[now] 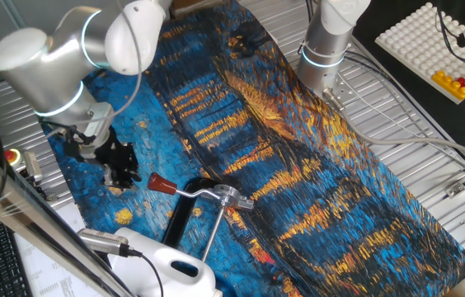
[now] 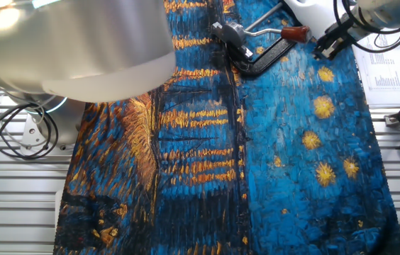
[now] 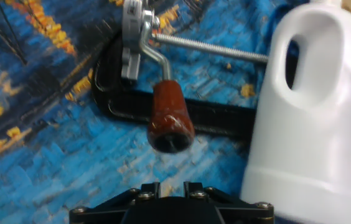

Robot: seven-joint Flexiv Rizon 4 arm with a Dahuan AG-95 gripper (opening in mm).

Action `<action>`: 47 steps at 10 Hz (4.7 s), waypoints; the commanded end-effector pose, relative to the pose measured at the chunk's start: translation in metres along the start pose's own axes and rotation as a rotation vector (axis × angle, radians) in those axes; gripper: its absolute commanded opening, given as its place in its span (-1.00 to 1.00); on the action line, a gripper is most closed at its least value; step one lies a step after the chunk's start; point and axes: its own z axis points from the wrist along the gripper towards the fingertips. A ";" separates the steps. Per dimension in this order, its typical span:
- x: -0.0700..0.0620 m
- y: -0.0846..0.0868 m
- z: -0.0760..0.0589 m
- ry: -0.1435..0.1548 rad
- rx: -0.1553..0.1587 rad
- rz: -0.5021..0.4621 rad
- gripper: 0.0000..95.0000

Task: Pull up the lever

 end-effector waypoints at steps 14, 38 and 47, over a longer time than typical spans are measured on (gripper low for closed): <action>-0.017 0.005 0.002 -0.081 -0.075 0.057 -0.60; -0.050 -0.007 -0.012 -0.027 -0.051 0.154 -0.60; -0.024 0.006 0.001 -0.057 -0.048 0.135 -0.60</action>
